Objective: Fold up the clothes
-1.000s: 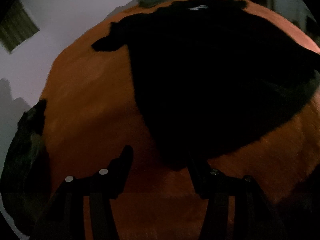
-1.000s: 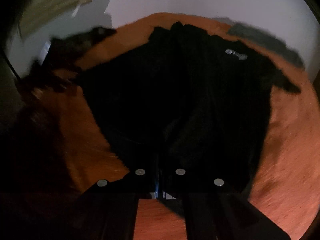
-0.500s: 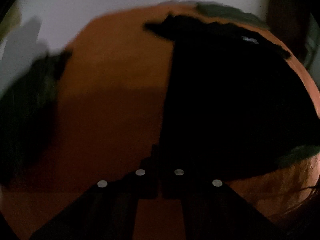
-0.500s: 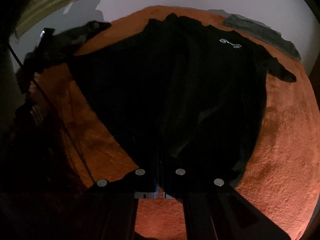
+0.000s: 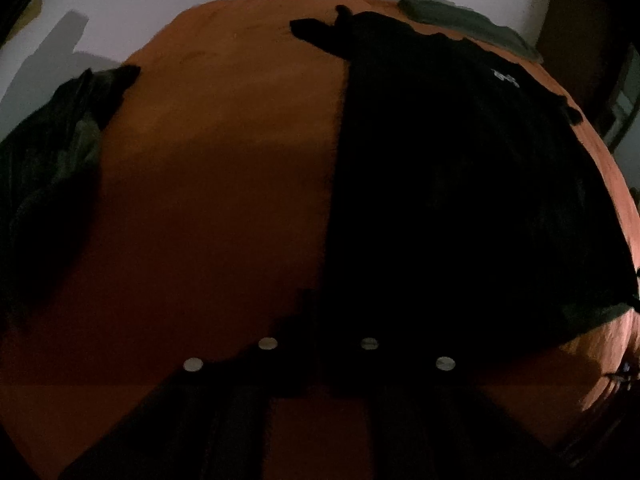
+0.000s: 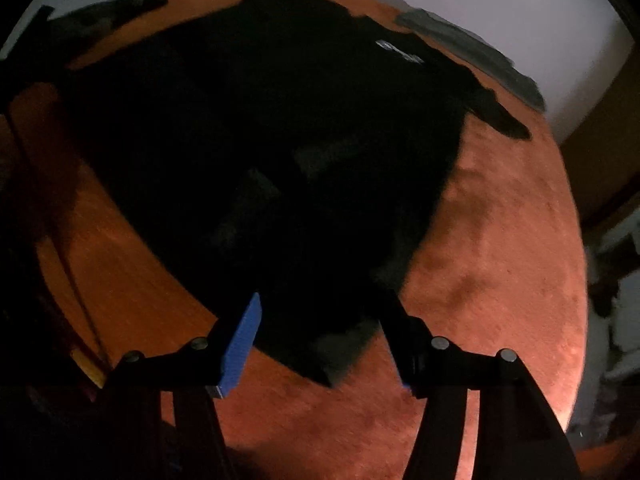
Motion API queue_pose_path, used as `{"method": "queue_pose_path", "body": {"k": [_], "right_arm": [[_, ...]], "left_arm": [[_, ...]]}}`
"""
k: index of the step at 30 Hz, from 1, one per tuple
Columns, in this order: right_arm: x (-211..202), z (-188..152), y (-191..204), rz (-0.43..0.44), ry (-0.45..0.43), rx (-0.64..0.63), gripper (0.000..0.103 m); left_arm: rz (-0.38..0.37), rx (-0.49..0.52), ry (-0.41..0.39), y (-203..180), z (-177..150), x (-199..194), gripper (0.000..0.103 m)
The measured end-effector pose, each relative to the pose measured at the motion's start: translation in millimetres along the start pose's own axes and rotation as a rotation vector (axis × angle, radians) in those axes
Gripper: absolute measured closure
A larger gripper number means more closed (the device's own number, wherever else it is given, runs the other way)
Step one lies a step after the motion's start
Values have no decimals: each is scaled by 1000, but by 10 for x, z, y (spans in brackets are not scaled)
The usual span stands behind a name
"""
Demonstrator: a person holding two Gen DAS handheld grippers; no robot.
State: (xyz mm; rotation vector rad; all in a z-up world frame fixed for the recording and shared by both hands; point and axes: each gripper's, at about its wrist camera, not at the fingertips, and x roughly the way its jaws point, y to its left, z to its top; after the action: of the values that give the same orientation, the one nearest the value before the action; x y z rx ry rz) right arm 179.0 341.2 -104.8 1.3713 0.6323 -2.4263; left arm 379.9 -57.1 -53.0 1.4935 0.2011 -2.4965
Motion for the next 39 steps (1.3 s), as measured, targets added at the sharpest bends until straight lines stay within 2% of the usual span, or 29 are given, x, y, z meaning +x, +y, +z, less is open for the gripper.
{"method": "queue_pose_path", "body": {"k": [1, 4, 8, 12, 18, 20, 25, 26, 27, 29, 30, 32, 33, 39], "right_arm": [[-6, -26, -22, -17, 2, -2, 43], [-16, -77, -36, -43, 6, -38, 43], [-34, -100, 59, -3, 6, -124, 43], [16, -97, 119, -50, 38, -169, 43], [-47, -23, -112, -185, -11, -74, 43], [-54, 12, -170, -193, -23, -50, 43], [35, 94, -124, -129, -10, -35, 44], [27, 106, -94, -124, -18, -45, 46], [13, 118, -66, -119, -31, -55, 55], [-39, 122, -1, -106, -55, -68, 84], [-58, 105, -43, -93, -54, -30, 100], [-89, 60, -172, -65, -44, 71, 100], [-105, 37, -236, -51, -40, 121, 100], [-90, -126, -319, 16, -4, 208, 100]], "left_arm": [[8, -4, 4, -5, 20, 4, 82], [18, -8, 13, -48, 36, 12, 76], [18, 15, 25, -105, 63, 36, 75], [17, 38, 37, -161, 90, 59, 74], [24, 47, 45, -173, 157, 92, 72], [24, 42, 46, -165, 184, 102, 71], [15, 59, 47, -243, 249, 154, 70], [22, 74, 45, -272, 257, 163, 70], [26, 88, 39, -296, 266, 168, 70], [35, 104, 23, -327, 282, 172, 70], [44, 106, 15, -339, 290, 174, 70], [61, 105, 0, -346, 303, 179, 90], [63, 94, -3, -325, 307, 181, 97], [61, 72, -38, -317, 302, 65, 101]]}}
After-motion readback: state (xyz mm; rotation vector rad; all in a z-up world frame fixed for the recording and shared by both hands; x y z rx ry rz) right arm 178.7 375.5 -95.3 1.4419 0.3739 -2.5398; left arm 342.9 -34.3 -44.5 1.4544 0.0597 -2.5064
